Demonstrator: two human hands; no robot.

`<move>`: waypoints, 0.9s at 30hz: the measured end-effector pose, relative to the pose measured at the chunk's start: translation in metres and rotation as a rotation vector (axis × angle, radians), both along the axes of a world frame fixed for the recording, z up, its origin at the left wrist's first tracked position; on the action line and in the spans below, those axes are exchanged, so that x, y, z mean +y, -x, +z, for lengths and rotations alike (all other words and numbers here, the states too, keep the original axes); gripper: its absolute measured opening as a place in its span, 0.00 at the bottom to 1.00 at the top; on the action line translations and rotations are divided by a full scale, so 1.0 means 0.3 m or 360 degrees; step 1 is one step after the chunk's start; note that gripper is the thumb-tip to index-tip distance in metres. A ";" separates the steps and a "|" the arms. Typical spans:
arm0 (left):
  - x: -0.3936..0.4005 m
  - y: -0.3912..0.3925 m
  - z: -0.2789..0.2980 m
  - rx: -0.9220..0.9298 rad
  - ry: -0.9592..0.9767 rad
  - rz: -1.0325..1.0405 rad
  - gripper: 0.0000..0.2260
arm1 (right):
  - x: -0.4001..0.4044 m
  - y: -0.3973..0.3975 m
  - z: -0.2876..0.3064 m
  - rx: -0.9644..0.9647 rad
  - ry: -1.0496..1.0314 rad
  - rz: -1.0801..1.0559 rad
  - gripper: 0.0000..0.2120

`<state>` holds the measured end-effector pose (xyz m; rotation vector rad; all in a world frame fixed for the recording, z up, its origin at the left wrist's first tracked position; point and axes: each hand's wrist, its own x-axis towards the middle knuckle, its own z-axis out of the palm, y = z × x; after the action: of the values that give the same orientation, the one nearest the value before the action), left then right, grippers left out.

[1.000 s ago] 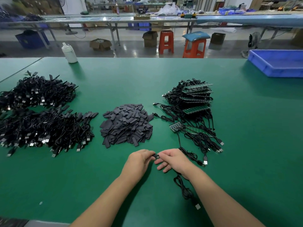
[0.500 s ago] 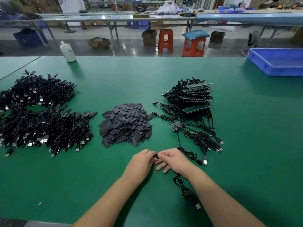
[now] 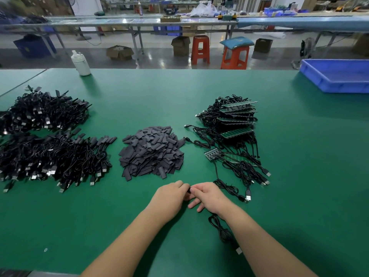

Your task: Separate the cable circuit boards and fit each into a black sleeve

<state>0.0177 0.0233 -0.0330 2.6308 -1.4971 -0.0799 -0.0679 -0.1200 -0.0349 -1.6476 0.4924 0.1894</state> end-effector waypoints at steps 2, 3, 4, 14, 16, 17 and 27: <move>-0.003 -0.002 0.014 0.0008 -0.0020 -0.0026 0.11 | 0.001 0.003 0.004 -0.0005 -0.0012 -0.0013 0.13; -0.006 -0.002 0.021 0.0019 -0.0026 -0.0031 0.11 | 0.001 0.005 0.006 -0.0006 -0.0021 -0.0021 0.13; -0.008 -0.001 0.026 0.0028 -0.0031 -0.0029 0.11 | 0.000 0.006 0.008 -0.0006 -0.0027 -0.0027 0.13; -0.029 0.025 0.026 0.0044 -0.0092 0.0051 0.10 | 0.006 0.007 0.018 -0.0014 -0.0016 -0.0028 0.13; -0.031 0.026 0.020 0.0049 -0.0103 0.0044 0.11 | 0.011 0.009 0.025 -0.0029 -0.0011 -0.0030 0.13; -0.030 0.025 0.017 0.0047 -0.0084 0.0035 0.11 | 0.011 0.009 0.027 -0.0029 -0.0003 -0.0026 0.13; -0.034 0.043 0.000 0.0862 0.1022 0.0602 0.22 | -0.014 0.014 0.023 -0.0219 -0.0440 -0.0521 0.10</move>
<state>0.0049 0.0130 -0.0331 2.0801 -0.6839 -0.2146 -0.0722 -0.1242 -0.0280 -1.2807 0.5947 -0.0952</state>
